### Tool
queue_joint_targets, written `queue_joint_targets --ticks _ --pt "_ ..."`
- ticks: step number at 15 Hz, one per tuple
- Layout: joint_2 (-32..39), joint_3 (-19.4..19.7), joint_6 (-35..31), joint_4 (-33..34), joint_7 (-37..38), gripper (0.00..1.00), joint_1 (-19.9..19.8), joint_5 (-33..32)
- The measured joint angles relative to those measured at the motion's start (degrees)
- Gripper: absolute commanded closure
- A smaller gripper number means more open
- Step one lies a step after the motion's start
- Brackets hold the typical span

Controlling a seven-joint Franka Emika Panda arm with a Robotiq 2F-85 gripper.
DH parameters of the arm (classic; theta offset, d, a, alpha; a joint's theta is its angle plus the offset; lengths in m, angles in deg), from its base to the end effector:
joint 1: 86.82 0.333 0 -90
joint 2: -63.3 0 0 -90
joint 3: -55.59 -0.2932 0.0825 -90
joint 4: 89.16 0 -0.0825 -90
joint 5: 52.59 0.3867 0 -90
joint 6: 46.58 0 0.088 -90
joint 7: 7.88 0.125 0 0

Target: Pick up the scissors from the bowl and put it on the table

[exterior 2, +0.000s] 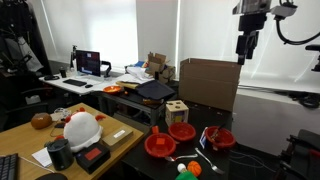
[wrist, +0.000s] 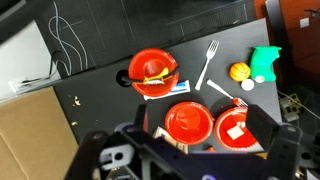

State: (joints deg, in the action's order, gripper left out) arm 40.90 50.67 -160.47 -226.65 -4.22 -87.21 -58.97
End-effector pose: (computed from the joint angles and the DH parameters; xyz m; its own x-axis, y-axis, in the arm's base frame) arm 0.4347 0.0257 0.4196 0.9984 0.0535 -0.0174 0.0553 -0.9894 0.1344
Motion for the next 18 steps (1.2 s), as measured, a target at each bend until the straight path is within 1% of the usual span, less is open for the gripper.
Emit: queue_joint_targets --ticks 2,5,10,14,18 --pt "7.19 0.2 -1.55 5.16 0.14 0.0 0.0 0.0" --pt "17.44 0.29 -2.06 13.12 1.41 0.0 0.01 0.18" --pt "32.78 1.28 -2.48 24.56 7.14 0.0 0.21 1.31" --pt "43.29 3.53 -2.63 32.41 11.71 0.0 0.37 1.56" --pt "50.99 7.37 -2.08 39.96 14.66 0.0 0.08 1.89"
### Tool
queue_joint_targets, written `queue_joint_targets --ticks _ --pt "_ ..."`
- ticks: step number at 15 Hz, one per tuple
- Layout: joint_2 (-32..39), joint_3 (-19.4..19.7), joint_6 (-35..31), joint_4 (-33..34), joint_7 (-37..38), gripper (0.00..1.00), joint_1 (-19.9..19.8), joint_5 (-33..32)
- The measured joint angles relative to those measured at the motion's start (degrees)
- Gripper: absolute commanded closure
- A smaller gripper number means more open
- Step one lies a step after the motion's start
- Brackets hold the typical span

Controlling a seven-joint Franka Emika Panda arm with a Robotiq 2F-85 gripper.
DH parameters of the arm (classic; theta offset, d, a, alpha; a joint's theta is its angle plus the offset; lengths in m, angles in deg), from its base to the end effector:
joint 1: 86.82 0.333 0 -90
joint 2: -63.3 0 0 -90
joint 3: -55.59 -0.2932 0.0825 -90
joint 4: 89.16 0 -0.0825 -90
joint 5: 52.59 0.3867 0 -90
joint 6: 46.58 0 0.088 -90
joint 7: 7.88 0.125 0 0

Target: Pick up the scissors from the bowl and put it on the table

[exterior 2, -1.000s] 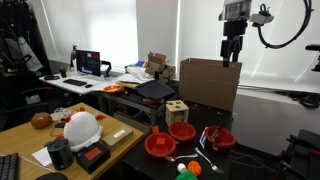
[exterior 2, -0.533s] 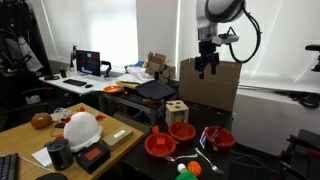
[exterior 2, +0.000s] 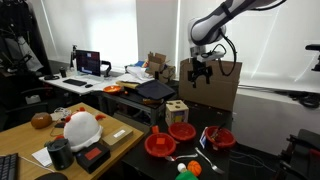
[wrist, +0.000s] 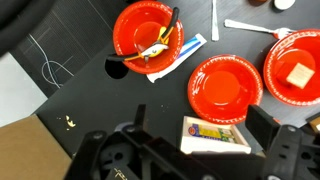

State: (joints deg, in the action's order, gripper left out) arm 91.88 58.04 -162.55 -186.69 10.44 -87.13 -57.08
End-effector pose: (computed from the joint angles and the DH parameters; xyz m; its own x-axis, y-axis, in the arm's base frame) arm 0.6376 -0.0349 0.2518 0.9352 -0.3243 -0.1421 -0.3062 -0.9423 0.1352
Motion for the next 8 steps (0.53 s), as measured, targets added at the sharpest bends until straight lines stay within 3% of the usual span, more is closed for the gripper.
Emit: queue_joint_targets --ticks 4,8 --pt "5.02 3.45 2.29 7.21 0.02 0.0 -2.41 1.75" --pt "10.24 3.99 3.41 13.15 0.02 0.0 -5.54 6.83"
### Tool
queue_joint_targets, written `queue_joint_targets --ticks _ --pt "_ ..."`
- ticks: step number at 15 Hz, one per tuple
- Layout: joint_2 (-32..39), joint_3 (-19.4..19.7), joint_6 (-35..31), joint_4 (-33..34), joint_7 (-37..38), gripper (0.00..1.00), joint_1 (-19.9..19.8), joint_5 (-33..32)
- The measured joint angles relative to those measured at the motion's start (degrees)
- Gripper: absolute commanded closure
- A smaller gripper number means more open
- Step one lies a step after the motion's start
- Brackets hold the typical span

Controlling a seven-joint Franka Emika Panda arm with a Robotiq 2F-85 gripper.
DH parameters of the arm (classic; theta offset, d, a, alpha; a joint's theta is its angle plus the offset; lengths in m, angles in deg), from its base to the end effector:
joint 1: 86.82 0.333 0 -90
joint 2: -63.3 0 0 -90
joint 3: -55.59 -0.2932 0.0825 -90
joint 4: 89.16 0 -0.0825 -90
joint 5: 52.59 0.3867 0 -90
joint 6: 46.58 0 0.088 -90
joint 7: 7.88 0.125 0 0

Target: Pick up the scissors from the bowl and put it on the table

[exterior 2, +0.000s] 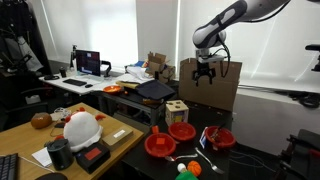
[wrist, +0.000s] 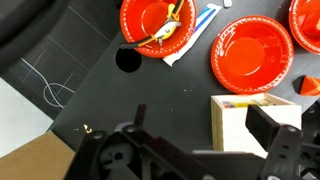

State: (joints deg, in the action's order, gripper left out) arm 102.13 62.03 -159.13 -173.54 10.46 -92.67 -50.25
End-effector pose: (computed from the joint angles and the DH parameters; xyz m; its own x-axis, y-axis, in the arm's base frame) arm 0.6676 -0.1322 0.2300 0.8452 -0.5100 -0.1601 -0.5018 -0.8602 0.0911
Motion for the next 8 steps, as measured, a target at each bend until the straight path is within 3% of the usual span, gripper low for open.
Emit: queue_joint_targets --ticks 8 --pt "9.97 -0.73 0.01 5.61 6.76 0.0 -0.68 10.36"
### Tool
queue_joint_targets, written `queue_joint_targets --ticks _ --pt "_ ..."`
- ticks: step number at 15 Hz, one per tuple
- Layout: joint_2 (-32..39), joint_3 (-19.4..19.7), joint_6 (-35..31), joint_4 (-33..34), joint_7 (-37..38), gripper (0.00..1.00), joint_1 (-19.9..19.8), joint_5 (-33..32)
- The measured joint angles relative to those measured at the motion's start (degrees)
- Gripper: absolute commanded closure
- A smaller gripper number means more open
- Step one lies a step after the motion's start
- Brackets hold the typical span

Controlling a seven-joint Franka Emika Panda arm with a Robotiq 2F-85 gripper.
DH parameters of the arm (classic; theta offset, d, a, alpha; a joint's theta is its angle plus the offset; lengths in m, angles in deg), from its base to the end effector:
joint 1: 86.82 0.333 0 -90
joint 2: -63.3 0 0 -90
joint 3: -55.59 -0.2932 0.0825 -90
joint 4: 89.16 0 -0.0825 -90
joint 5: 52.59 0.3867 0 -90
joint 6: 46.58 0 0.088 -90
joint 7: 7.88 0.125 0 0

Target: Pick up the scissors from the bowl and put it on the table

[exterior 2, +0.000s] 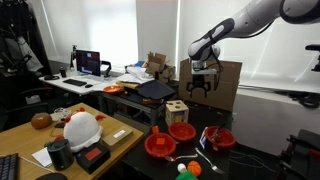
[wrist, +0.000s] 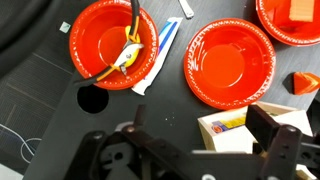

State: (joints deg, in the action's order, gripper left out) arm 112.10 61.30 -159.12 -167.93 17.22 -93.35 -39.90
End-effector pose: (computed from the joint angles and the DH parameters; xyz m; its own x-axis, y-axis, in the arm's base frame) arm 0.6757 -0.1183 0.1526 0.7087 -0.6493 -0.2758 -0.6717 -0.7406 0.0178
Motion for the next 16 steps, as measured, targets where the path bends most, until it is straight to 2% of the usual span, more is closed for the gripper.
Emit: queue_joint_targets --ticks 3,9,13,16 --pt "1.35 0.0 -1.47 -0.84 3.44 0.0 0.64 1.49" --pt "0.57 2.04 -11.41 -7.42 3.64 0.0 4.93 -1.56" --pt "-2.89 3.75 -16.74 -15.15 5.03 0.0 7.97 -3.45" --pt "-6.39 4.17 -21.04 -22.88 6.95 0.0 8.65 -3.36"
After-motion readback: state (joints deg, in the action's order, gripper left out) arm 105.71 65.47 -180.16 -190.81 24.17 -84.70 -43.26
